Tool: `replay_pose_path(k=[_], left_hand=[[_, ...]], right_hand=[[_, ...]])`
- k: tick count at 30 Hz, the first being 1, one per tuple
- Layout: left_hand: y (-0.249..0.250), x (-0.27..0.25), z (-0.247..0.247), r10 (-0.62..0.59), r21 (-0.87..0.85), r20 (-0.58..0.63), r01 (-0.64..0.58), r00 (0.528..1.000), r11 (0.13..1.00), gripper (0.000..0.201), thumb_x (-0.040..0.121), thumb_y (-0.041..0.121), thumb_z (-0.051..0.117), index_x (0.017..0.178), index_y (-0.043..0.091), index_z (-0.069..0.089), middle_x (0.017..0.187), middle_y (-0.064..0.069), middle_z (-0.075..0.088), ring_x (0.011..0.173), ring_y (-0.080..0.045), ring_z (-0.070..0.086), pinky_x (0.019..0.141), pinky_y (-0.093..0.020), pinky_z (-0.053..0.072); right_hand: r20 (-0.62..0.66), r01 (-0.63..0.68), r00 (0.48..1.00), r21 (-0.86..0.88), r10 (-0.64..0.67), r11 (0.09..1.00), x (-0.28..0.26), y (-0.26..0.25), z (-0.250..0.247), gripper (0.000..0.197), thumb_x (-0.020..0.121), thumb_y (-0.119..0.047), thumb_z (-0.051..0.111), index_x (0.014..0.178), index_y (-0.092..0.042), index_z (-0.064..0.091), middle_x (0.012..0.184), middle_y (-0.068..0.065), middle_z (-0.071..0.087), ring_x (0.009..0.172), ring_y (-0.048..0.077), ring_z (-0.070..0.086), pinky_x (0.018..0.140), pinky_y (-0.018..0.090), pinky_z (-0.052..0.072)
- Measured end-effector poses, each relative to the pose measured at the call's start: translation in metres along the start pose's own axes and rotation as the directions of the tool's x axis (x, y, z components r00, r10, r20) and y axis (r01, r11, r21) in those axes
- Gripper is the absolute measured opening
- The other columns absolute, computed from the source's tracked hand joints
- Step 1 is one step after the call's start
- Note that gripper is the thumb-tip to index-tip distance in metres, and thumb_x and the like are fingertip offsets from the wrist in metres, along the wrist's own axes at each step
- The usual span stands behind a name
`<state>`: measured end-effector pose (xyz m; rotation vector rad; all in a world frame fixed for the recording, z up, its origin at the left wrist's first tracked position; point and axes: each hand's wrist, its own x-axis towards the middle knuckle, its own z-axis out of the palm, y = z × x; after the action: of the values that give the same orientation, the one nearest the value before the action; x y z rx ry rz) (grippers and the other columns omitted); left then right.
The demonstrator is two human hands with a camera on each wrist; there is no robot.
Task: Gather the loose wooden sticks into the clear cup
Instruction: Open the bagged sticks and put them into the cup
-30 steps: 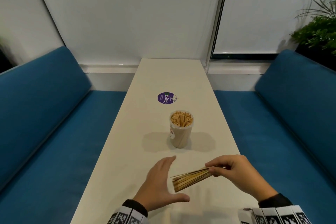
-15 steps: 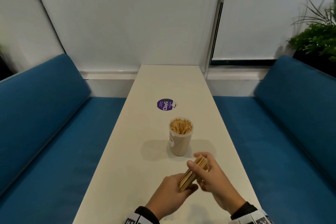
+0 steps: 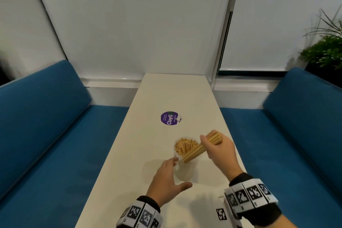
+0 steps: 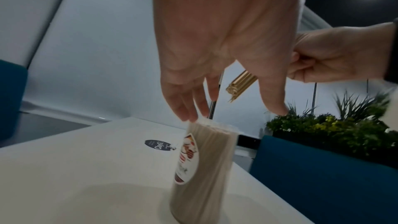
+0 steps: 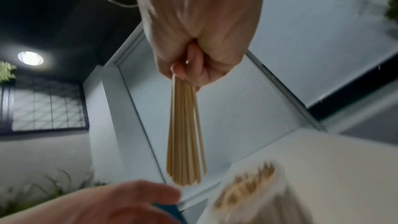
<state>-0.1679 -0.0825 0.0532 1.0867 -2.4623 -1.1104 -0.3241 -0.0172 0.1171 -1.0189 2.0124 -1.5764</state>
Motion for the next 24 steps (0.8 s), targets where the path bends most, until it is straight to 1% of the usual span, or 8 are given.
replay_pose_path(k=[3,7,10,11,15,17,21,24], left_hand=[[-0.003,0.029,-0.007,0.014,0.044,-0.095,-0.010,0.995,0.999,0.085,0.074,0.047,0.071,0.142,0.022,0.026,0.142,0.005,0.034,0.130,-0.011,0.036,0.106,-0.024,0.031],[-0.001,0.062,-0.013,0.035,0.070,-0.115,-0.027,0.993,0.997,0.089,0.075,0.047,0.071,0.144,0.021,0.022,0.145,0.005,0.030,0.134,-0.012,0.031,0.110,-0.026,0.029],[-0.003,0.078,-0.012,0.031,0.057,-0.068,-0.027,0.997,0.998,0.094,0.072,0.049,0.072,0.145,0.022,0.019,0.148,0.006,0.026,0.137,-0.013,0.026,0.113,-0.028,0.028],[-0.004,0.081,-0.011,0.027,0.034,-0.049,-0.025,0.998,0.999,0.095,0.071,0.049,0.073,0.145,0.023,0.018,0.149,0.006,0.024,0.137,-0.012,0.025,0.113,-0.029,0.027],[-0.010,0.086,-0.010,0.049,-0.084,0.053,-0.045,0.997,0.995,0.090,0.078,0.042,0.069,0.146,0.026,0.012,0.153,0.009,0.015,0.141,-0.010,0.015,0.114,-0.028,0.021],[-0.010,0.088,-0.014,0.090,-0.177,0.060,-0.078,0.994,0.981,0.081,0.084,0.034,0.064,0.146,0.029,0.011,0.153,0.012,0.012,0.141,-0.007,0.013,0.113,-0.026,0.020],[0.007,0.094,-0.018,0.144,-0.357,-0.094,-0.168,0.985,0.919,0.056,0.093,0.027,0.052,0.140,0.035,0.024,0.139,0.021,0.029,0.125,0.009,0.027,0.099,-0.006,0.022],[0.019,0.102,-0.012,0.211,-0.266,-0.169,-0.251,0.963,0.931,0.043,0.098,0.030,0.040,0.141,0.030,0.032,0.143,0.017,0.035,0.126,0.012,0.029,0.098,0.003,0.020]], right_hand=[[-0.071,0.093,0.992,-0.152,-0.105,0.984,0.038,0.001,0.004,0.031,0.086,-0.021,0.063,0.065,0.000,0.055,0.057,0.003,0.052,0.050,0.008,0.045,0.050,0.017,0.041],[0.041,0.100,0.995,-0.231,-0.093,0.968,0.064,0.018,0.018,0.029,0.087,-0.022,0.062,0.068,-0.001,0.054,0.062,0.003,0.051,0.053,0.004,0.048,0.048,0.013,0.043],[0.138,0.085,0.990,-0.333,-0.040,0.939,0.074,0.036,0.031,0.027,0.086,-0.024,0.062,0.067,-0.007,0.053,0.068,0.012,0.056,0.063,0.019,0.056,0.060,0.034,0.051],[0.163,0.086,0.986,-0.367,-0.027,0.926,0.075,0.041,0.035,0.028,0.086,-0.025,0.062,0.065,-0.010,0.052,0.068,0.012,0.056,0.064,0.021,0.056,0.061,0.035,0.051],[0.232,0.119,0.973,-0.440,-0.015,0.890,0.082,0.053,0.050,0.036,0.086,-0.026,0.060,0.056,-0.019,0.041,0.059,-0.001,0.045,0.054,0.009,0.041,0.051,0.017,0.035],[0.241,0.113,0.970,-0.452,-0.001,0.885,0.086,0.052,0.053,0.038,0.086,-0.024,0.060,0.055,-0.018,0.039,0.055,-0.003,0.042,0.051,0.008,0.036,0.048,0.016,0.033],[0.288,0.086,0.954,-0.519,0.080,0.850,0.091,0.051,0.060,0.038,0.088,-0.022,0.056,0.055,-0.021,0.037,0.057,-0.006,0.043,0.050,0.006,0.038,0.046,0.014,0.030],[0.403,0.195,0.907,-0.660,0.122,0.726,0.081,0.052,0.071,0.024,0.092,-0.019,0.048,0.068,-0.018,0.049,0.071,-0.002,0.056,0.068,0.016,0.055,0.054,0.014,0.033]])
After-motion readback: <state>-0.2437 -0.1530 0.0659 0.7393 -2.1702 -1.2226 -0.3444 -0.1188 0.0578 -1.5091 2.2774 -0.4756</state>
